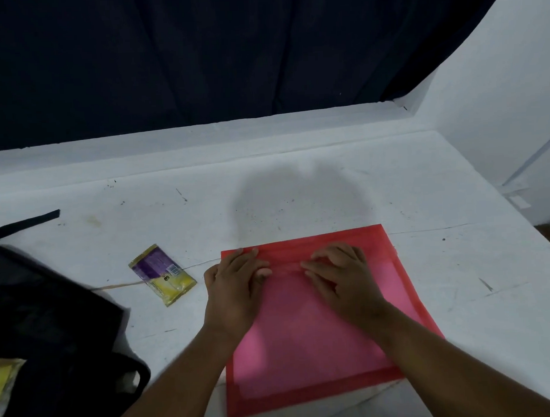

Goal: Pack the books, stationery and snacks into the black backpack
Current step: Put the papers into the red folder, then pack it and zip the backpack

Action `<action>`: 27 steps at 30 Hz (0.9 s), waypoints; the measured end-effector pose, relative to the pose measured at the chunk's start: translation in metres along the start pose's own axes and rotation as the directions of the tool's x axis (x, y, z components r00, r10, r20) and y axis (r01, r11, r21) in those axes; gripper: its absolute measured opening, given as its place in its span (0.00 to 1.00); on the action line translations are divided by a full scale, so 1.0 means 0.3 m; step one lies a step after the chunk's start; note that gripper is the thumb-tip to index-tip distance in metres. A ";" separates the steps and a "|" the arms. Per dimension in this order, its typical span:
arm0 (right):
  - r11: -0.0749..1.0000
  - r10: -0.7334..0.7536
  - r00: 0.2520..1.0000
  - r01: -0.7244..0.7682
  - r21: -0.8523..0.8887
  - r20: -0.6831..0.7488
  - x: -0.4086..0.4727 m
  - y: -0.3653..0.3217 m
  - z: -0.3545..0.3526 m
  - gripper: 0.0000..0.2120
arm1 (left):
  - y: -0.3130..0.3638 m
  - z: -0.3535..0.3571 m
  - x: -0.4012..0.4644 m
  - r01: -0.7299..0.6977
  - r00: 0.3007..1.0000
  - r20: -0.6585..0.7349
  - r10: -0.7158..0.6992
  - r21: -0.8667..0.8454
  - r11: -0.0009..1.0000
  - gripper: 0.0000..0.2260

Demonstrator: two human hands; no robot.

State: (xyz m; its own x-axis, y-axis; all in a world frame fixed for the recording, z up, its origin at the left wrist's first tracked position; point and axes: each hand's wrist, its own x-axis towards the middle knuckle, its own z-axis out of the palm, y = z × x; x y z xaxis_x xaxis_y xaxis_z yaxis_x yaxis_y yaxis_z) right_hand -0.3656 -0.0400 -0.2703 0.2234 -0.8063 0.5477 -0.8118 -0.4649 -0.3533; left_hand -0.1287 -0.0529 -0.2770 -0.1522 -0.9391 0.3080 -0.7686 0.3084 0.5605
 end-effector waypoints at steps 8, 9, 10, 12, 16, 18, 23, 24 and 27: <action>0.973 0.134 0.991 -0.137 0.188 0.030 0.003 -0.005 -0.027 0.08 | 0.010 0.007 -0.005 -0.017 1.000 0.008 0.016 0.118 0.993 0.16; 0.957 0.157 0.986 -0.167 0.238 0.058 0.010 -0.009 -0.033 0.08 | 0.012 0.008 -0.006 -0.016 1.000 0.010 0.015 0.118 0.993 0.14; 0.935 0.174 0.979 -0.198 0.295 0.106 0.015 -0.010 -0.038 0.08 | 0.014 0.008 -0.006 -0.015 1.000 0.013 0.014 0.114 0.993 0.13; 0.877 0.186 0.955 -0.267 0.400 0.229 0.031 -0.001 -0.047 0.10 | 0.016 0.007 -0.005 -0.012 1.000 0.021 0.010 0.104 0.994 0.13; 0.850 0.187 0.896 -0.353 0.391 0.402 0.065 0.024 -0.081 0.15 | 0.021 -0.001 -0.009 -0.031 0.998 0.053 0.024 0.140 0.990 0.23; 0.903 0.184 0.894 -0.317 0.288 0.408 0.065 0.028 -0.092 0.12 | 0.024 0.001 -0.008 -0.030 0.997 0.080 0.017 0.164 0.986 0.27; 0.916 0.157 0.877 -0.301 0.264 0.455 0.049 0.033 -0.089 0.15 | 0.016 0.009 -0.004 -0.019 1.000 0.024 0.015 0.150 0.988 0.17; 0.934 0.145 0.872 -0.277 0.227 0.467 0.057 0.036 -0.098 0.15 | 0.015 0.011 -0.004 -0.018 1.000 0.012 0.016 0.140 0.990 0.17; 0.938 0.159 0.856 -0.286 0.195 0.491 0.092 0.036 -0.130 0.14 | 0.015 0.014 -0.004 -0.022 1.000 -0.011 0.024 0.152 0.988 0.18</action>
State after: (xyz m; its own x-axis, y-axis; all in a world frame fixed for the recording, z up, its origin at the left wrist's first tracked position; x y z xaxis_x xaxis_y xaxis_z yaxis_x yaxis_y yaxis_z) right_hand -0.3892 -0.0531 -0.2293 0.3270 -0.9442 0.0400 -0.7203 -0.2764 -0.6362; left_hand -0.1344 -0.0511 -0.2781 -0.1638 -0.9299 0.3293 -0.8508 0.3021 0.4299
